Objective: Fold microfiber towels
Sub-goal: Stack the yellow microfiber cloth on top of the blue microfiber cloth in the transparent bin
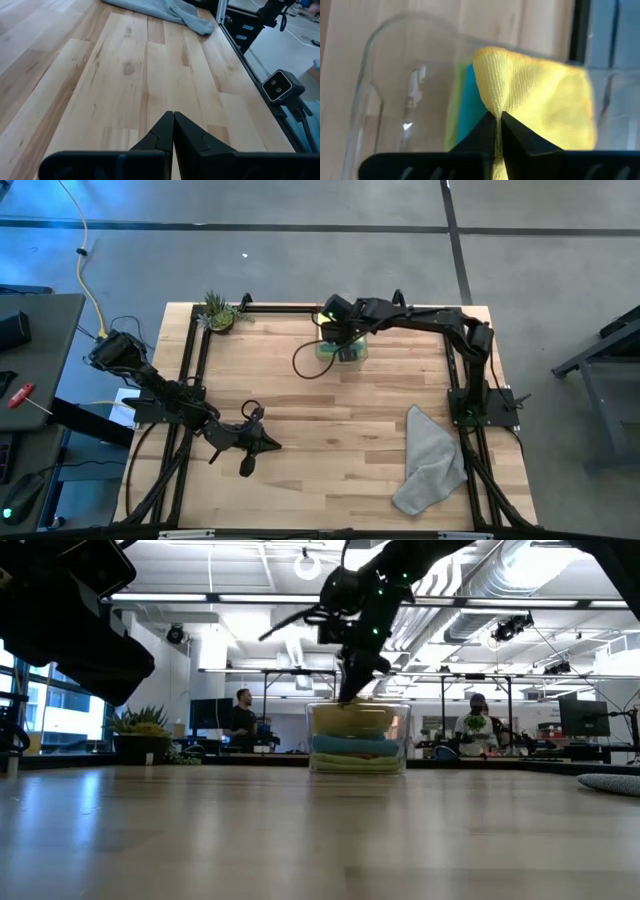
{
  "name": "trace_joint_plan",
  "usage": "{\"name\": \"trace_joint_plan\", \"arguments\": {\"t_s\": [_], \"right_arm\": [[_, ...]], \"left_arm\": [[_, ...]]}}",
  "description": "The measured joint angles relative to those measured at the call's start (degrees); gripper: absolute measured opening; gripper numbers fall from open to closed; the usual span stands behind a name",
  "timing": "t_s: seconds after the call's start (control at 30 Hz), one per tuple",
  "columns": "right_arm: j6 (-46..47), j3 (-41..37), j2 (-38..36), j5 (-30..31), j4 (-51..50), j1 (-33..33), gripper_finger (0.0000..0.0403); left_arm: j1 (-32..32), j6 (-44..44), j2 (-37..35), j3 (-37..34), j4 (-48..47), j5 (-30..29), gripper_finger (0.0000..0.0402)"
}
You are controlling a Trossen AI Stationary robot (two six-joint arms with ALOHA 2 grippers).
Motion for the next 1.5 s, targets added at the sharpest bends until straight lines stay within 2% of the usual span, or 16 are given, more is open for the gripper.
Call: {"name": "trace_joint_plan", "arguments": {"t_s": [0.13,0.27,0.37,0.47,0.53,0.6,0.77,0.83,0.97,1.1,1.2,1.5], "right_arm": [[0.8,-2.9,0.0,0.0,-0.6,0.0,0.0051],[3.1,-3.3,0.0,0.0,-1.1,0.1,0.0124],[3.6,-1.4,0.0,0.0,-2.8,0.3,0.0174],[3.6,2.1,-0.1,-0.8,-5.1,-0.4,0.0194],[4.4,3.1,-0.1,-3.7,-5.6,-2.3,0.0186],[6.1,3.1,-0.1,-6.9,-5.5,-4.7,0.0159],[7.6,0.6,2.1,-8.7,-3.8,-8.4,0.0033],[7.6,0.5,3.8,-8.8,-3.2,-8.7,0.0011],[8.7,0.5,7.2,-8.7,-1.3,-8.8,0.0031],[8.9,0.5,9.0,-8.5,-0.9,-8.7,0.0012],[9.0,0.5,9.1,-8.6,0.0,-8.7,0.0004],[10.3,5.1,6.9,-8.4,0.6,-9.2,0.0033]], "left_arm": [[0.0,0.0,0.0,0.0,0.0,0.0,0.0],[0.0,0.0,0.0,0.0,0.1,-0.1,0.0],[0.0,0.0,0.0,0.0,0.1,-0.1,0.0],[0.0,-0.1,0.0,0.0,0.1,0.0,0.0],[0.0,-0.7,0.0,0.0,0.1,0.4,0.0],[0.0,-1.4,0.0,0.0,0.1,0.5,0.0],[0.0,-1.5,0.0,0.0,0.1,0.5,0.0],[0.1,-1.5,0.0,0.0,0.3,0.5,0.0],[0.2,-1.6,0.0,0.0,0.3,0.5,0.0],[0.1,-2.3,0.0,0.0,0.2,0.5,0.0],[0.1,-2.3,0.0,0.0,0.2,0.5,0.0],[0.1,-2.1,0.0,0.0,0.1,0.4,0.0]]}}
